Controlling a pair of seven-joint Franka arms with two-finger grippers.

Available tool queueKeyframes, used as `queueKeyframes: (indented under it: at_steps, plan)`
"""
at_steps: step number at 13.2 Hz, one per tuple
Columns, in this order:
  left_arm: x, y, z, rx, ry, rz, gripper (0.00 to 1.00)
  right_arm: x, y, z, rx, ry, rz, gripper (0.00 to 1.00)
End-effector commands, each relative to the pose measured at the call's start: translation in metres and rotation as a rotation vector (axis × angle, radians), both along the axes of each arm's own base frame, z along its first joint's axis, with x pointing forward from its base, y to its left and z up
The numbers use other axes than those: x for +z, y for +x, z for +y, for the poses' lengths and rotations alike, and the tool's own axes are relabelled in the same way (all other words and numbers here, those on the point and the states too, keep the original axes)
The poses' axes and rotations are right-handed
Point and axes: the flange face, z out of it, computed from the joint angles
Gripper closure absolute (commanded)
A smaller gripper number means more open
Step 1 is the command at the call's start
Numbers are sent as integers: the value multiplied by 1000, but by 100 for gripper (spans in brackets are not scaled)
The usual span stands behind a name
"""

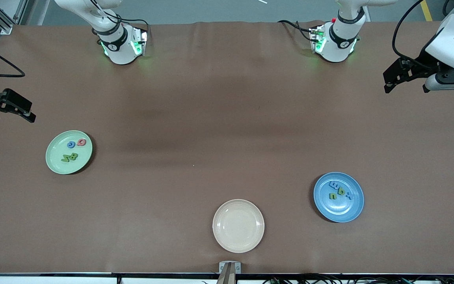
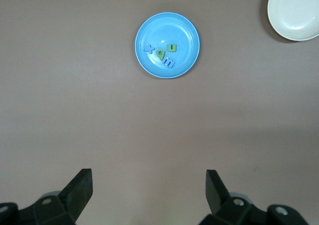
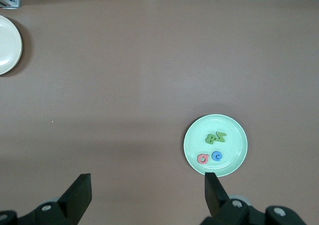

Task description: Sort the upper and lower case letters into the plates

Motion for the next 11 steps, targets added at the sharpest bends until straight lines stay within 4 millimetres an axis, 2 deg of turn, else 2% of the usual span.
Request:
queueKeyframes:
  at_steps: [1,7,11]
  plan:
    - [4,-2,7,-6,-6,17,0,5,0,0,-3,-14,3,0]
    - [3,-4,5,-12,-3,33,0,6,-1,0,-9,-15,1,0]
    - [-1,-2,16,-38,0,43,0,7,-1,-2,-14,-15,0,0]
